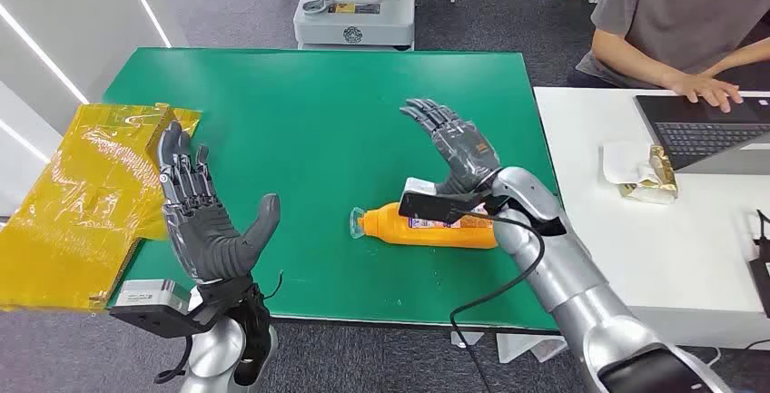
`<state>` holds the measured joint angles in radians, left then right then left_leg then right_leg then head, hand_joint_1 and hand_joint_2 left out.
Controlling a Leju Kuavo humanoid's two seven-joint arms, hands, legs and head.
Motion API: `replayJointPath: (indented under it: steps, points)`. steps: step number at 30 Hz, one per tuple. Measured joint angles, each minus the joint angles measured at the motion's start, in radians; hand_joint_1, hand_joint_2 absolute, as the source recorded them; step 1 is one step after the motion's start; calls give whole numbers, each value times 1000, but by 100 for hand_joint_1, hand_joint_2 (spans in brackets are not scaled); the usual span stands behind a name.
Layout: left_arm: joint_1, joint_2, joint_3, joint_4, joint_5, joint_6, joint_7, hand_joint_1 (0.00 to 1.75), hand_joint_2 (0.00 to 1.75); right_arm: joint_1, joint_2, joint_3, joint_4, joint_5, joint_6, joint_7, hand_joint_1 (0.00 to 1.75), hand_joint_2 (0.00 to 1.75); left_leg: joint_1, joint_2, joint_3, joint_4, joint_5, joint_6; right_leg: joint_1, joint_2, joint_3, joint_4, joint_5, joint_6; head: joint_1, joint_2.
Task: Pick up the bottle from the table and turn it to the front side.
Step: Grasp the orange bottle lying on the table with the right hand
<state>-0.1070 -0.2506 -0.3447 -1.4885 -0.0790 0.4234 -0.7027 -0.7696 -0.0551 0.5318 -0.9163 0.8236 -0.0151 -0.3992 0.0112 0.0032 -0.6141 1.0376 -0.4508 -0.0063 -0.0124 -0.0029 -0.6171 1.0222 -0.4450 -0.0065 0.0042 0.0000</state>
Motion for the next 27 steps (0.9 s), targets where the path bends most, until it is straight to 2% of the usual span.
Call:
replayJointPath:
  steps: [9,15,18,22,27]
  points:
    - [0,0,0,0,0,-3,0,0,175,-70,-23,6,92,0,21,0,0,175,0,0,0,0,0,0,0,0,0,0,0,0,0,0]
    - [0,0,0,0,-3,-16,0,0,175,-179,-54,25,188,-28,284,-47,0,175,0,0,0,0,0,0,0,0,0,0,0,0,0,0]
    - [0,0,0,0,-3,-8,0,0,175,-250,-61,57,259,-41,382,-68,0,175,0,0,0,0,0,0,0,0,0,0,0,1,0,0]
    - [0,0,0,-1,-1,1,0,0,175,-291,-65,117,333,-53,441,-106,0,175,0,0,0,0,0,0,0,0,0,0,0,1,0,0]
    - [0,0,0,-1,0,2,0,0,175,-295,-67,159,376,-60,454,-123,0,175,0,0,0,0,0,0,0,0,0,0,0,1,0,0]
